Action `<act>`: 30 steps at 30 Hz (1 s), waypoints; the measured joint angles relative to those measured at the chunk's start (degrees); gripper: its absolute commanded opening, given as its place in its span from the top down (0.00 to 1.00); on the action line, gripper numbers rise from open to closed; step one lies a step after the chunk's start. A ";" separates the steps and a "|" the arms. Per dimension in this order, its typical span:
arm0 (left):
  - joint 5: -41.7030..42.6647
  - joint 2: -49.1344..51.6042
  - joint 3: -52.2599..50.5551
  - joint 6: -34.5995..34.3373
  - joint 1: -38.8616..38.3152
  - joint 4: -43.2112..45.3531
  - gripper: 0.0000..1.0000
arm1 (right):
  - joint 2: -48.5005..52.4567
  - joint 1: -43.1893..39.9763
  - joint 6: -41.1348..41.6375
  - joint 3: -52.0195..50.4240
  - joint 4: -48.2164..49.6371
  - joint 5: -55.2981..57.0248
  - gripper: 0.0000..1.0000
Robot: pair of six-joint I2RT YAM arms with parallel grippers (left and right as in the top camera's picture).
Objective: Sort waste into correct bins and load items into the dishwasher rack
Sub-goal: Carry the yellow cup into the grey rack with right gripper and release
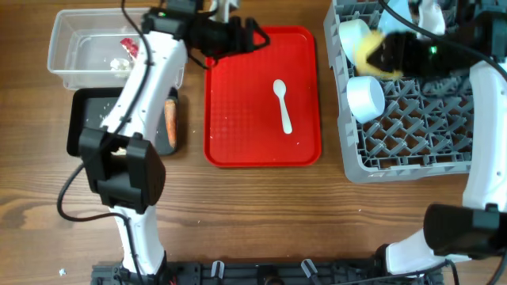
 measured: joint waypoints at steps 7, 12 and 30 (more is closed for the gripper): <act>-15.41 0.00 0.00 0.11 -5.11 0.46 0.00 | -0.09 0.00 6.43 -0.09 -5.81 11.06 0.37; -19.30 0.00 0.00 0.11 -6.16 0.72 0.00 | -0.57 0.07 8.46 -4.20 -5.57 12.55 0.37; -21.09 0.00 0.00 0.11 -6.25 0.79 0.00 | -1.29 0.17 8.72 -29.00 0.00 17.97 0.36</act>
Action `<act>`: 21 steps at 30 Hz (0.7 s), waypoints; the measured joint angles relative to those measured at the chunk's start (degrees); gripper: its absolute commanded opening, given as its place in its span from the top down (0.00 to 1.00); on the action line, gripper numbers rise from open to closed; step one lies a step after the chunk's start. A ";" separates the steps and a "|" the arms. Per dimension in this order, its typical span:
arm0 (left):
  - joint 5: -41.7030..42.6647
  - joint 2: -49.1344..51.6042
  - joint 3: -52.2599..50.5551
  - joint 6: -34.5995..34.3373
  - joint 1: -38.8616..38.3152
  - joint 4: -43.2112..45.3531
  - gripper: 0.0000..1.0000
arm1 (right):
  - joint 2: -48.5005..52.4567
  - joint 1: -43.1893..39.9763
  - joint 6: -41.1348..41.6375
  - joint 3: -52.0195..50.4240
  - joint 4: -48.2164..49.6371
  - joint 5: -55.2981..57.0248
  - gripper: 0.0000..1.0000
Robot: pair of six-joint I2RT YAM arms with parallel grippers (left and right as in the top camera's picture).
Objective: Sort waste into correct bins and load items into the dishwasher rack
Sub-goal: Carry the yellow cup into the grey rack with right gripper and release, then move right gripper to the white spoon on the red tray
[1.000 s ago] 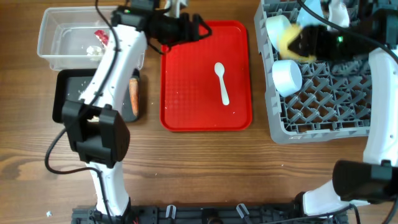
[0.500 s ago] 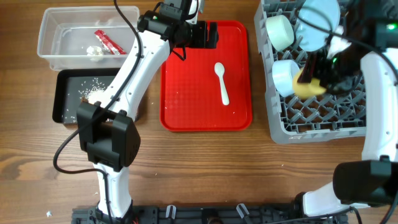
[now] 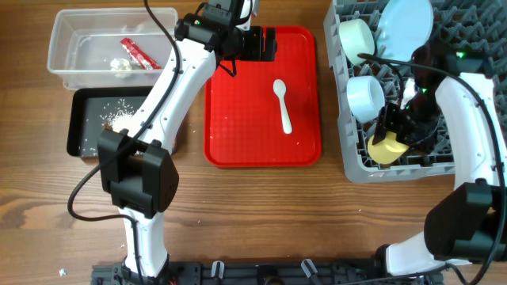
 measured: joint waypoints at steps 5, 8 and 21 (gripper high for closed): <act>0.00 0.00 0.00 0.00 0.00 -0.02 0.00 | 0.02 0.00 0.00 -1.03 4.92 0.37 0.36; 0.00 0.00 0.00 0.00 0.00 -0.02 0.00 | 0.02 0.00 0.02 -1.03 5.68 0.37 0.36; 0.00 0.00 0.00 0.00 0.00 -0.02 0.00 | 0.02 0.00 0.00 -1.03 3.39 0.33 0.36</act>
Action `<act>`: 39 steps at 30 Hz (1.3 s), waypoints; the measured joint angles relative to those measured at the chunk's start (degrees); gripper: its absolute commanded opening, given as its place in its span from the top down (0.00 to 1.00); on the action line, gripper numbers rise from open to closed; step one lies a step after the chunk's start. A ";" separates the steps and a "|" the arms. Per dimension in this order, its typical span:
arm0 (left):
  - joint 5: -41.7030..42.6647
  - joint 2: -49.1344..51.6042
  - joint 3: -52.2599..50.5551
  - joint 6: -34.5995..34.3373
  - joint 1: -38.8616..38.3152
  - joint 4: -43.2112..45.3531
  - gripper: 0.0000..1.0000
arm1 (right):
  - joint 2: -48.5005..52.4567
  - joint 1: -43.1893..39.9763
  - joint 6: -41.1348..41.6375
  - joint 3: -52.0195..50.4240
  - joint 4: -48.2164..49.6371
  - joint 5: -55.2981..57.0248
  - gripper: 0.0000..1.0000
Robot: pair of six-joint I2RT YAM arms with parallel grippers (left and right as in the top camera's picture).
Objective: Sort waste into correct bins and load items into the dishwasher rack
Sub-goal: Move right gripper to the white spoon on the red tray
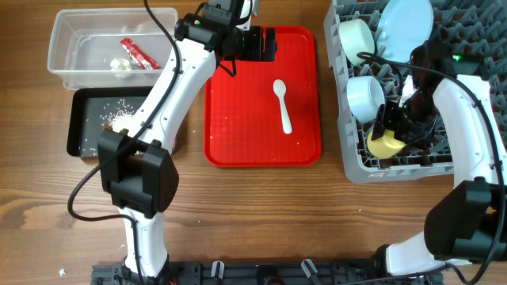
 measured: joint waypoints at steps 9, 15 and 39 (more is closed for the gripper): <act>0.00 0.00 0.00 0.00 0.00 0.02 0.00 | 0.00 0.00 -0.09 -1.62 1.62 0.00 0.24; 0.00 0.00 0.00 0.00 0.00 0.00 0.00 | -0.02 0.00 -0.04 -2.27 2.84 -0.02 0.16; -0.02 0.00 0.00 0.00 0.00 0.02 0.00 | -0.74 4.37 -0.52 26.05 6.05 -6.01 0.20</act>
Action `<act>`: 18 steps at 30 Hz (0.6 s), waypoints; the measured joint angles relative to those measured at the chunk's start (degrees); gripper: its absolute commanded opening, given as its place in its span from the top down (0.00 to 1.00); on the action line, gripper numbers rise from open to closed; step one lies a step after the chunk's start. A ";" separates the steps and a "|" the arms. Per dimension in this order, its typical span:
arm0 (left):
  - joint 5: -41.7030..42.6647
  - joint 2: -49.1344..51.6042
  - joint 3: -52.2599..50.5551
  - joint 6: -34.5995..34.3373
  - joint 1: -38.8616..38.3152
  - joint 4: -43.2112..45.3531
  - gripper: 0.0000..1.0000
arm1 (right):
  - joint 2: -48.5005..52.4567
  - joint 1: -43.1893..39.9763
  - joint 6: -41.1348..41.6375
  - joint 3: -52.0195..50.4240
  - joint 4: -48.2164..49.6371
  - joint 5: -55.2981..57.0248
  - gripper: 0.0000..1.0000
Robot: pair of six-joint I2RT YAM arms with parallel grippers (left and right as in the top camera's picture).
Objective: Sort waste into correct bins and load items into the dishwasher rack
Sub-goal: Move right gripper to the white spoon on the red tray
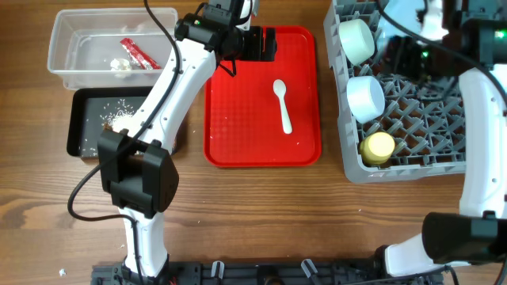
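A white plastic spoon (282, 105) lies on the red tray (230, 134). My left gripper (265, 44) hovers over the tray's far edge, open and empty, well short of the spoon. In the grey dishwasher rack (412, 162) a yellow cup (378, 147) stands at the front left, with a white cup (366, 96) and a white bowl (356, 38) behind it. My right gripper (398, 57) is over the rack's back part, open, holding nothing and apart from the yellow cup.
A clear bin (63, 32) at the back left holds a red wrapper (139, 54) and a white scrap. In front of it, a black bin (79, 142) holds pale crumbs. My right arm partly hides a pale blue plate (394, 11) in the rack's back.
My right gripper was down on the yellow cup at the rack's front left. It is now up over the rack's back part, and the cup stays in the rack. The left arm has not moved.
My right gripper held the yellow cup over the rack's back left while the left gripper was near the tray's far left corner. Then the cup was low in the rack's front left and the left gripper stood over the tray's far edge. Now the cup is let go.
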 measured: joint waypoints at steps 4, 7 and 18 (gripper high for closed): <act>0.00 0.00 0.00 0.00 0.00 -0.04 0.00 | 0.81 5.57 0.07 -0.02 5.05 -1.88 0.22; -0.02 0.00 0.00 0.00 0.00 -0.44 0.00 | 3.10 9.92 0.96 -0.02 8.46 -2.19 0.25; -0.11 -0.15 0.00 -8.37 7.72 -4.48 0.00 | 20.26 18.75 6.14 -0.02 17.84 -2.36 0.32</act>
